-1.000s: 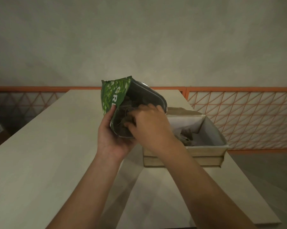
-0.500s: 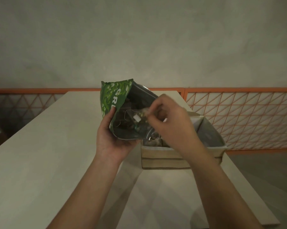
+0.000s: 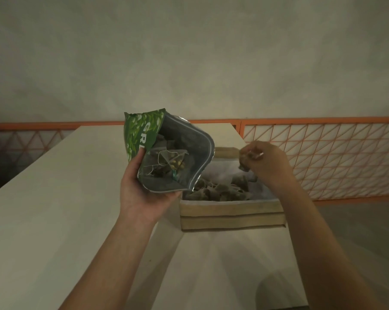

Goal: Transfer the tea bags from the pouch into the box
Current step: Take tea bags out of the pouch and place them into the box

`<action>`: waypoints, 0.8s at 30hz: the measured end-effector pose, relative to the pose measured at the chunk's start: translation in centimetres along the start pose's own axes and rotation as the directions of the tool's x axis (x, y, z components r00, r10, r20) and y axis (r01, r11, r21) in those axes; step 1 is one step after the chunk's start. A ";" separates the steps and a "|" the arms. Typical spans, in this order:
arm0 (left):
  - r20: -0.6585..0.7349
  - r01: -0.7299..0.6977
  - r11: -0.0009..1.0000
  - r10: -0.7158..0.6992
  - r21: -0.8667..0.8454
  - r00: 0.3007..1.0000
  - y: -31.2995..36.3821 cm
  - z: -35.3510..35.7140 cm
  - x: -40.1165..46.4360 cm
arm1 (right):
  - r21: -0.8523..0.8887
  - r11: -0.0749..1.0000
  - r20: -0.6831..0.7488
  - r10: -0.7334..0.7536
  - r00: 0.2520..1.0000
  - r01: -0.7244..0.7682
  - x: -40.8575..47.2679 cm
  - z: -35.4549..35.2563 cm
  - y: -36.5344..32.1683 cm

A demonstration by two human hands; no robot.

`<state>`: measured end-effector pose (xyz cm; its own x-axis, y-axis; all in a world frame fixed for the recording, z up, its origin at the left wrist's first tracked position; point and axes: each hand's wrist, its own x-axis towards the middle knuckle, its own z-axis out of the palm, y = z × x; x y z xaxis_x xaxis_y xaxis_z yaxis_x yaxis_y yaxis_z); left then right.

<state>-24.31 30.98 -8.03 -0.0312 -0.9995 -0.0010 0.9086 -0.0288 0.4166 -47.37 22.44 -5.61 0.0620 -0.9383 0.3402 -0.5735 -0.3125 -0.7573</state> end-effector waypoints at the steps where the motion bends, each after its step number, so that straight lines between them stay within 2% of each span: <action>1: -0.003 0.000 1.000 0.000 0.004 1.000 0.0 0.0 0.0 | -0.047 0.999 0.051 0.012 0.999 -0.010 0.1 0.1 0.4; 4: -0.008 0.004 1.000 -0.004 0.014 1.000 0.1 0.0 0.0 | -0.132 0.991 0.129 0.055 0.990 -0.038 0.1 0.3 1.2; 7: -0.005 0.011 1.000 -0.011 -0.002 1.000 0.1 0.0 0.0 | -0.105 0.994 0.016 -0.031 0.999 0.032 -0.4 0.3 0.4; 10: -0.005 0.010 1.000 -0.010 0.000 1.000 0.1 -0.1 0.0 | 0.073 0.986 -0.151 -0.135 0.979 0.147 -1.6 0.1 -2.0; 12: -0.007 0.009 1.000 -0.009 0.005 1.000 0.2 0.0 -0.1 | 0.176 0.956 -0.205 -0.199 0.958 0.236 -2.8 0.2 -4.0; 14: -0.017 0.002 1.000 -0.001 0.019 1.000 0.2 0.0 -0.1 | 0.178 0.923 -0.216 -0.301 0.929 0.341 -3.9 0.8 -5.8; 18: -0.054 -0.013 0.998 0.016 0.056 0.998 0.4 0.1 -0.1 | -0.093 0.837 -0.107 -0.547 0.830 0.539 -5.4 3.2 -7.8; 22: -0.091 -0.034 0.995 0.043 0.094 0.995 0.4 0.6 -0.4 | -0.188 0.786 -0.002 -0.600 0.800 0.588 -5.1 6.2 -9.1; 24: -0.095 -0.057 0.992 0.068 0.113 0.993 0.3 0.6 -0.6 | -0.226 0.805 0.072 -0.548 0.833 0.549 -4.7 7.2 -9.8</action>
<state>-24.27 31.59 -7.39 0.0706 -0.9958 -0.0588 0.8561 0.0302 0.5160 -36.15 28.80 -3.84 0.4244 -0.6213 0.6587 -0.6124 -0.7328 -0.2967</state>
